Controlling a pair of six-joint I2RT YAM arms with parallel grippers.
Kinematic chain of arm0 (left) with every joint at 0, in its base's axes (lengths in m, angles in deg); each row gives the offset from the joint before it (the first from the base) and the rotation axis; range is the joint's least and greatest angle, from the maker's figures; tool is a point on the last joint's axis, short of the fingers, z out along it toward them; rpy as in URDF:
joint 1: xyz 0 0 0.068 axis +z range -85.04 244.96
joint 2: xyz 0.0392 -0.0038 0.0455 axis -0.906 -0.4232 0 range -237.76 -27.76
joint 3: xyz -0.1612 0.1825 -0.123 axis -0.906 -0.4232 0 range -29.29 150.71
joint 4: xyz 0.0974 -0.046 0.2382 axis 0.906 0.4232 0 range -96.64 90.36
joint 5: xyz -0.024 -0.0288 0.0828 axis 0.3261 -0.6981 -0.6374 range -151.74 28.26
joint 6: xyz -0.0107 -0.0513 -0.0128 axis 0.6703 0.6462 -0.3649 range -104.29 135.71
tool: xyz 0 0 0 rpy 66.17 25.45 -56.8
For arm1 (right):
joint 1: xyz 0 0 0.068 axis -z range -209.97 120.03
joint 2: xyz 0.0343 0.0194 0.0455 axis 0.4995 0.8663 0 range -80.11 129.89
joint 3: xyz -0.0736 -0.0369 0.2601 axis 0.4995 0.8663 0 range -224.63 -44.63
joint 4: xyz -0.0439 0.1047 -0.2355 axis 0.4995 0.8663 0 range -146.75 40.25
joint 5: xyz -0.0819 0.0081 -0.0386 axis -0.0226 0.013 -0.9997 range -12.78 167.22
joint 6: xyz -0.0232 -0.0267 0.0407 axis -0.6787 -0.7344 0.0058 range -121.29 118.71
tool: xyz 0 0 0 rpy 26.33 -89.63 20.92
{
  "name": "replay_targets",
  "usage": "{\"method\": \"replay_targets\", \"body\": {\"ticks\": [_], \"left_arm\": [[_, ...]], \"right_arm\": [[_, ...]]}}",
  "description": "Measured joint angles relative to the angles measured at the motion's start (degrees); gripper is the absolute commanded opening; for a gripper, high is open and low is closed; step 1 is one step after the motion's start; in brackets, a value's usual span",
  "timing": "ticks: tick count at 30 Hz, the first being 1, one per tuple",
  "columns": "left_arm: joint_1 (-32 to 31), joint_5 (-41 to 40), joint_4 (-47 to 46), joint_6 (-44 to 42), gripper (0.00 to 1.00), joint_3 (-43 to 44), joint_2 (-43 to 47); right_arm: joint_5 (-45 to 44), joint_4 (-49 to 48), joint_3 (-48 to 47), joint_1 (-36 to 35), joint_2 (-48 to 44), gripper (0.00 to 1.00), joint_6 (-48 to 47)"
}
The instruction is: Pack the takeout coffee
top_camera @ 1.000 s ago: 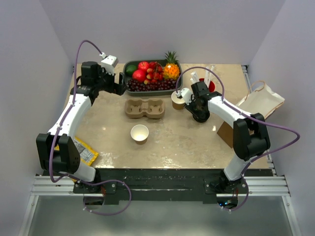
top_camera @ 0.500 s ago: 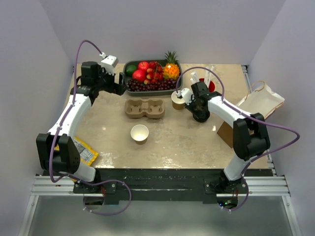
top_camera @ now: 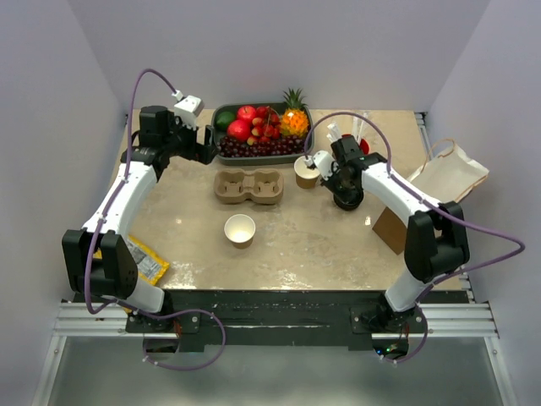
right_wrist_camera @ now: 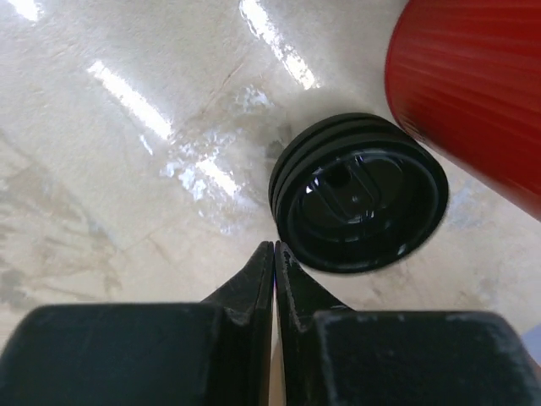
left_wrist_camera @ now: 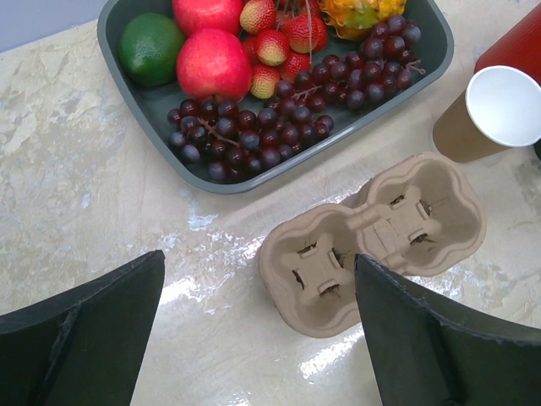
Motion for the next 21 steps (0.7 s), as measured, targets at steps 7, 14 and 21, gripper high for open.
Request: {"method": "replay_targets", "body": {"ticks": [7, 14, 21], "left_arm": [[-0.02, 1.68, -0.13, -2.78, 0.98, -0.17, 0.37], [-1.07, 6.71, -0.48, -8.55, 0.98, -4.04, 5.25], [-2.03, 7.1, -0.92, -9.33, 0.98, -4.31, 6.51]], "right_arm": [[3.13, 7.1, -5.4, 0.0, -7.58, 0.03, -0.61], [6.27, 8.37, -6.14, 0.0, -9.62, 0.31, -1.07], [5.35, 5.73, -5.35, 0.0, -3.08, 0.38, 2.62]]}}
